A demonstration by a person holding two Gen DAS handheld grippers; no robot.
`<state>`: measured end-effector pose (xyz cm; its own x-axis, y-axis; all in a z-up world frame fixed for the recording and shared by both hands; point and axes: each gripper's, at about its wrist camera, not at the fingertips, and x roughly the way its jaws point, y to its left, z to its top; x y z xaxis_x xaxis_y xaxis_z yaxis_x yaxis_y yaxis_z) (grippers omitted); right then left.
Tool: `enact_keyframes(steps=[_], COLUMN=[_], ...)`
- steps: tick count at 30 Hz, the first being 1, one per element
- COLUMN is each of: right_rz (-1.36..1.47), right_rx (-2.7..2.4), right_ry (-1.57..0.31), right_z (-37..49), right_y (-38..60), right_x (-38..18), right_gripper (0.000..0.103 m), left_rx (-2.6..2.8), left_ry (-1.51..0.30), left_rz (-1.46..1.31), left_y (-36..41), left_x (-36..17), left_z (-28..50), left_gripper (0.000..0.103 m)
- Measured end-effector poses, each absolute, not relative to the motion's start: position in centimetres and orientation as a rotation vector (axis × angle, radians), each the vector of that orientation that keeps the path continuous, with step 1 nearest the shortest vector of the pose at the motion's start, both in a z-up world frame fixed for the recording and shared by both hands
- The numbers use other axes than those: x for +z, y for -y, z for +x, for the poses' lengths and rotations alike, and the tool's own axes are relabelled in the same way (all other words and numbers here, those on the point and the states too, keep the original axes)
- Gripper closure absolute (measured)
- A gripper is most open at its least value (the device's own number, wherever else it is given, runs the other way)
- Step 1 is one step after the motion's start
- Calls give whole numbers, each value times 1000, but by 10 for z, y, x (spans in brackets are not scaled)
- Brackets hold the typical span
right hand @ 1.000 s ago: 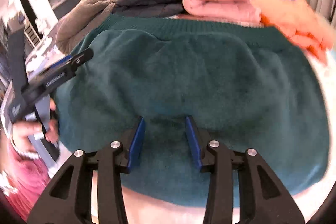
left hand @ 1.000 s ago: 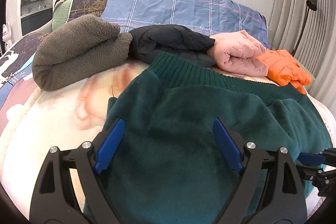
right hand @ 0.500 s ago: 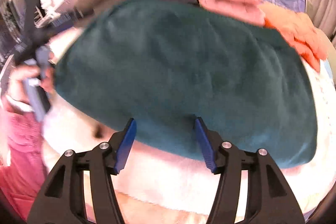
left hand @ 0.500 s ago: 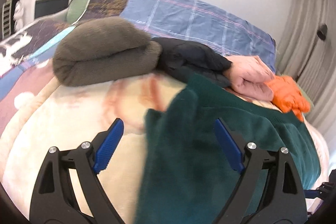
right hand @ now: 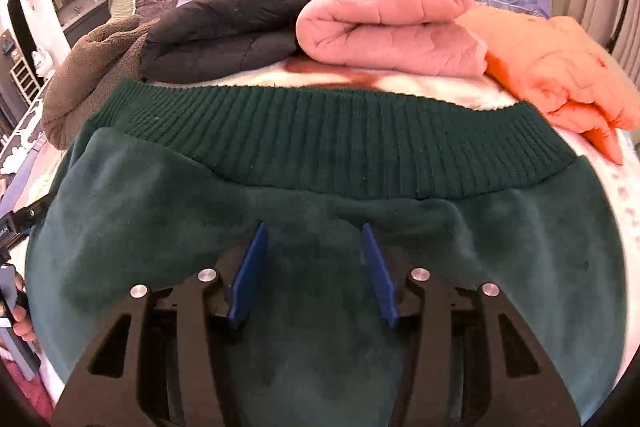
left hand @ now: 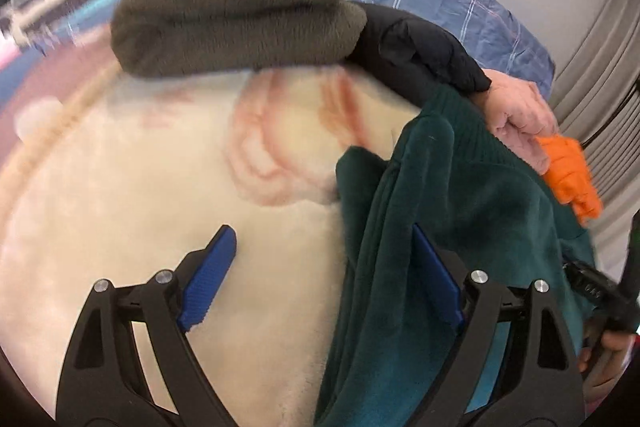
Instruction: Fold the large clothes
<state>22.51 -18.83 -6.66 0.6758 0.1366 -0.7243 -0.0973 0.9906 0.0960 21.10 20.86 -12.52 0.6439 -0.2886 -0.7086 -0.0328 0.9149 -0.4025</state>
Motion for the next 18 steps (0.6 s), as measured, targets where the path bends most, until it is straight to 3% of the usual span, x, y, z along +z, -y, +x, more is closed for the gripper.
enact_keyframes(steps=[5, 10, 13, 17, 18], right_rz=[2, -7, -23, -57, -60], right_rx=[133, 172, 170, 161, 160], right_ry=[-859, -755, -873, -841, -830], right_z=[219, 238, 275, 267, 265], right_y=[177, 166, 159, 156, 157], right_x=[-40, -17, -69, -59, -58], right_gripper=[54, 53, 48, 48, 49], left_rx=[-195, -275, -308, -294, -277], left_ry=[-867, -836, -815, -787, -788], left_rz=[-437, -451, -485, -580, -596], left_y=[-211, -209, -218, -243, -248], left_x=[-125, -116, -114, -117, -120], left_z=[208, 201, 199, 199, 200], left_gripper=[21, 46, 49, 50, 45])
